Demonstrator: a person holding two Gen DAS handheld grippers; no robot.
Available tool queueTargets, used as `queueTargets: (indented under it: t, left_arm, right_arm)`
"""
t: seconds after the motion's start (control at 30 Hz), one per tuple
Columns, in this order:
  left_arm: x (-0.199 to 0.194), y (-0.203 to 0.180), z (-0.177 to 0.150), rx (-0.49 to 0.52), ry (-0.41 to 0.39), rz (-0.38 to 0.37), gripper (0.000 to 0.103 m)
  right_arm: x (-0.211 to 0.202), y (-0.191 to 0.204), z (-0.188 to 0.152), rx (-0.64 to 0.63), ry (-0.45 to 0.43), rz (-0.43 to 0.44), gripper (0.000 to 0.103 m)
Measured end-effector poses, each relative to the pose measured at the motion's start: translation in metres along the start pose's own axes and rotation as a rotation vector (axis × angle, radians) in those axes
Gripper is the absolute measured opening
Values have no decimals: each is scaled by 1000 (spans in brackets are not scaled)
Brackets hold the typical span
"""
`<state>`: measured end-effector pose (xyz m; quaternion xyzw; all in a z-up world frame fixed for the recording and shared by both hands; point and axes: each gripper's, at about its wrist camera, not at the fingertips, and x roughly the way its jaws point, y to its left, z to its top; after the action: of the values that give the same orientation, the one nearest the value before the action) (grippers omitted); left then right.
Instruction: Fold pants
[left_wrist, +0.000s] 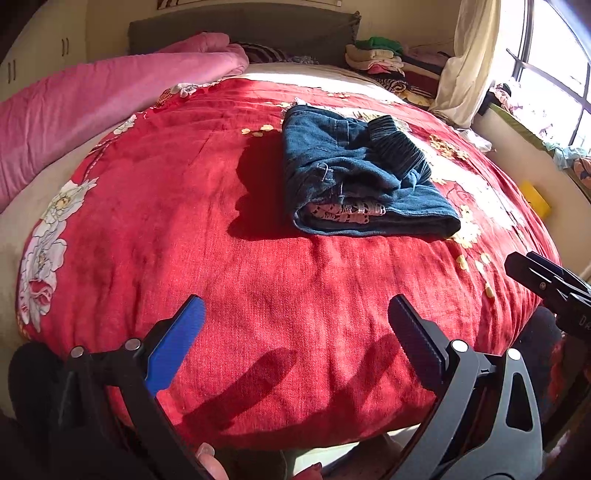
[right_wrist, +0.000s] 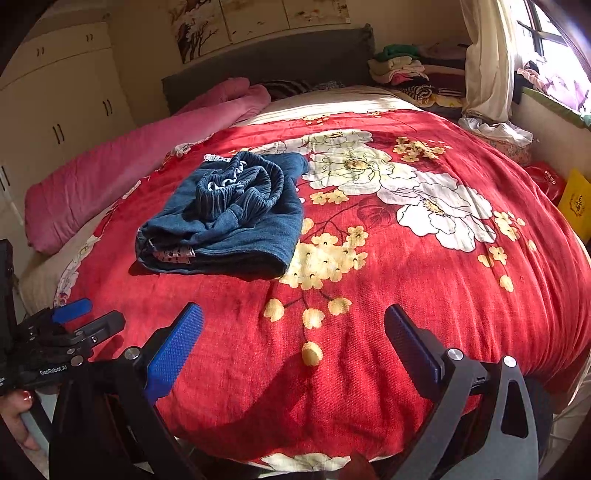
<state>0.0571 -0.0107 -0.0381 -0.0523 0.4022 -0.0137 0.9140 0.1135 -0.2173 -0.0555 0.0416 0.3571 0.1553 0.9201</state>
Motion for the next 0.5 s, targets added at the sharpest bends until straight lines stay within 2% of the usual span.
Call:
queueTargets:
  t: [0.5]
  left_arm:
    - [0,4,2,-12,-5,29,93]
  right_arm:
    - [2,5,-2,-11,8,3,98]
